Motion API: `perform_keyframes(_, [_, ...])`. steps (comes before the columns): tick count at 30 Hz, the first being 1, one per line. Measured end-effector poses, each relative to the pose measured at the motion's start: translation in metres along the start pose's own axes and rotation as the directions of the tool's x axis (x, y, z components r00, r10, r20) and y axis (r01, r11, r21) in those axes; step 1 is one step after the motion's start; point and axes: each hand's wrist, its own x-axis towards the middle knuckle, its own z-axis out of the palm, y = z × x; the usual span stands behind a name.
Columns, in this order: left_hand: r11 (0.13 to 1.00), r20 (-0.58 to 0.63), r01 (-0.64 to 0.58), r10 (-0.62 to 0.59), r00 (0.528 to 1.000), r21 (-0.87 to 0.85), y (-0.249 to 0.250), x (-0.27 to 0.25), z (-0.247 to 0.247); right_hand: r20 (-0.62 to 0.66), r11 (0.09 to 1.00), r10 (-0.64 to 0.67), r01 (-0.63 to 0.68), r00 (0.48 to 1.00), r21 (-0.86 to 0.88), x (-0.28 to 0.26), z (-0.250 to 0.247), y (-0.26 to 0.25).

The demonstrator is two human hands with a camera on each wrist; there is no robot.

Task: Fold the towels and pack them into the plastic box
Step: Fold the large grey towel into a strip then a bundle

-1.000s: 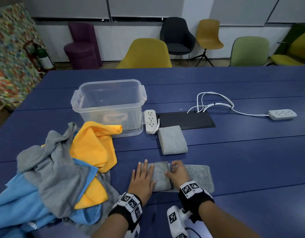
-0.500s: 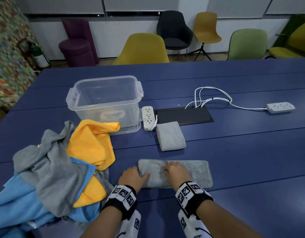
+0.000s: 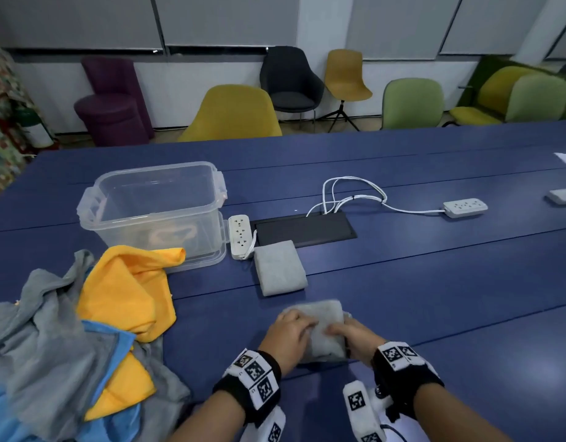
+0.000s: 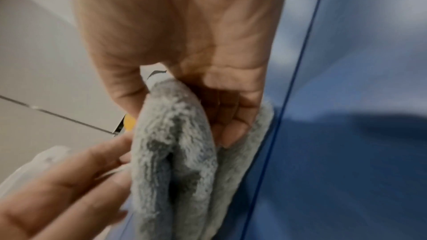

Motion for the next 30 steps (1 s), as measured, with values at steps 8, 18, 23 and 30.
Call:
perform_keyframes(8, [0.879, 0.142, 0.001, -0.079, 0.987, 0.478, 0.000, 0.028, 0.047, -0.294, 0.902, -0.245, 0.105, 0.924, -0.420, 0.018, -0.036, 0.025])
perform_keyframes(18, [0.907, -0.049, 0.362, -0.360, 0.932, 0.213, 0.016, 0.038, 0.042, -0.385, 0.854, -0.190, -0.042, 0.903, -0.519, 0.028, -0.043, 0.019])
perform_keyframes(23, [0.808, 0.149, 0.558, -0.538, 0.830, -0.191, 0.004, 0.042, 0.047, -0.350, 0.938, -0.142, 0.014, 0.926, -0.345, 0.033, -0.049, 0.032])
perform_keyframes(30, [0.622, 0.096, 0.453, -0.519, 0.849, -0.639, 0.005, 0.031, 0.046, -0.291, 0.951, -0.277, 0.217, 0.916, -0.220, 0.021, -0.027, 0.025])
